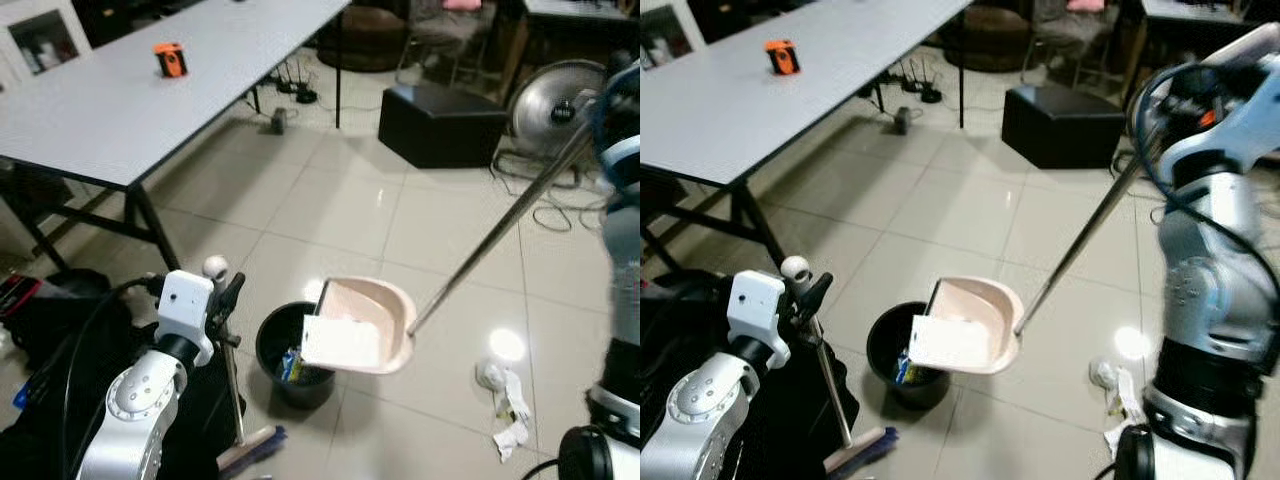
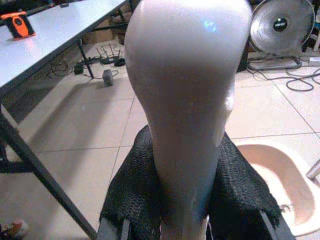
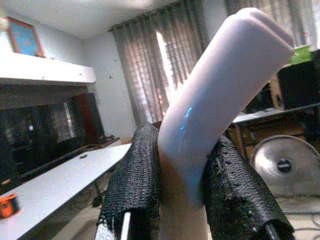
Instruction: Sweep floor
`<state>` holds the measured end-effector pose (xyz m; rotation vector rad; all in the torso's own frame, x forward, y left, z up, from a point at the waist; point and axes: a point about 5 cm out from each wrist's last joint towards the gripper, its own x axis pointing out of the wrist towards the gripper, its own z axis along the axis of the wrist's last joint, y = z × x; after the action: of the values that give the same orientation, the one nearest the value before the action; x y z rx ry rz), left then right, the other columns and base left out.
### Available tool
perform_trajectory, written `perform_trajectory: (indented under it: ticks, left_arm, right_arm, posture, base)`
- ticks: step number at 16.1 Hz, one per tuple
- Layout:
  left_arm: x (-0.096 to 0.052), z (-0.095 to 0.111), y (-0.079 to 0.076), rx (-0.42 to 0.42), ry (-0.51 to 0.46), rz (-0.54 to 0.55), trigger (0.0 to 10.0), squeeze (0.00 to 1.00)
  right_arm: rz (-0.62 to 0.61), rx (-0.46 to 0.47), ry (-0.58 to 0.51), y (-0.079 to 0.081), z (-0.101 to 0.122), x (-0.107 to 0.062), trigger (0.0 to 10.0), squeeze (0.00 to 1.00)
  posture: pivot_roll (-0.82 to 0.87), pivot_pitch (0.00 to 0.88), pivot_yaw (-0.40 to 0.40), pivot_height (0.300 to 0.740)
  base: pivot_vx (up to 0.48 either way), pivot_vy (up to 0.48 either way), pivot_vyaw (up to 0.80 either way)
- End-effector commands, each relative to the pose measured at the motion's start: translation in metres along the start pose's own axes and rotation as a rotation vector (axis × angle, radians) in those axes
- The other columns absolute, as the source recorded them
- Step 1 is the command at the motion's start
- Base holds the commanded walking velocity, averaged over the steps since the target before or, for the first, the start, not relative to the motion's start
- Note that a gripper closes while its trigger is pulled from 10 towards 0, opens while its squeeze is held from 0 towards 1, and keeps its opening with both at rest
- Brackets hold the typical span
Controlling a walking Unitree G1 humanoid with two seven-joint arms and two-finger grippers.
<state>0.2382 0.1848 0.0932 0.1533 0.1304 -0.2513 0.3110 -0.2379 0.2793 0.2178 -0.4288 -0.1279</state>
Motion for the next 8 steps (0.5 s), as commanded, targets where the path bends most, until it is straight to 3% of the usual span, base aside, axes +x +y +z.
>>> perform_trajectory:
  ticks: [1,4,6,8]
  left_arm:
    - [-0.001,-0.003,0.010,0.053,0.012,0.029,10.0,0.00]
    - [0.000,-0.009,0.015,0.047,0.019,0.046,10.0,0.00]
    - [-0.001,-0.032,0.025,0.039,0.056,0.050,10.0,0.00]
    - [-0.007,-0.046,0.033,0.045,0.081,0.050,10.0,0.00]
  right_arm:
    - [0.056,0.010,-0.076,0.011,0.003,0.005,10.0,0.00]
    - [0.131,0.023,-0.105,0.028,-0.009,0.012,10.0,0.00]
    - [0.267,-0.054,-0.136,0.055,-0.019,0.021,10.0,0.00]
    - [0.332,-0.049,-0.159,0.071,-0.025,0.025,10.0,0.00]
  posture:
    - [0.02,0.007,0.012,0.740]
    - [0.03,0.023,0.008,0.740]
    - [0.04,0.030,0.011,0.740]
    - [0.05,0.038,0.004,0.740]
  base:
    - [0.000,0.000,0.00]
    - [0.000,0.000,0.00]
    - [0.000,0.000,0.00]
    - [0.000,0.000,0.00]
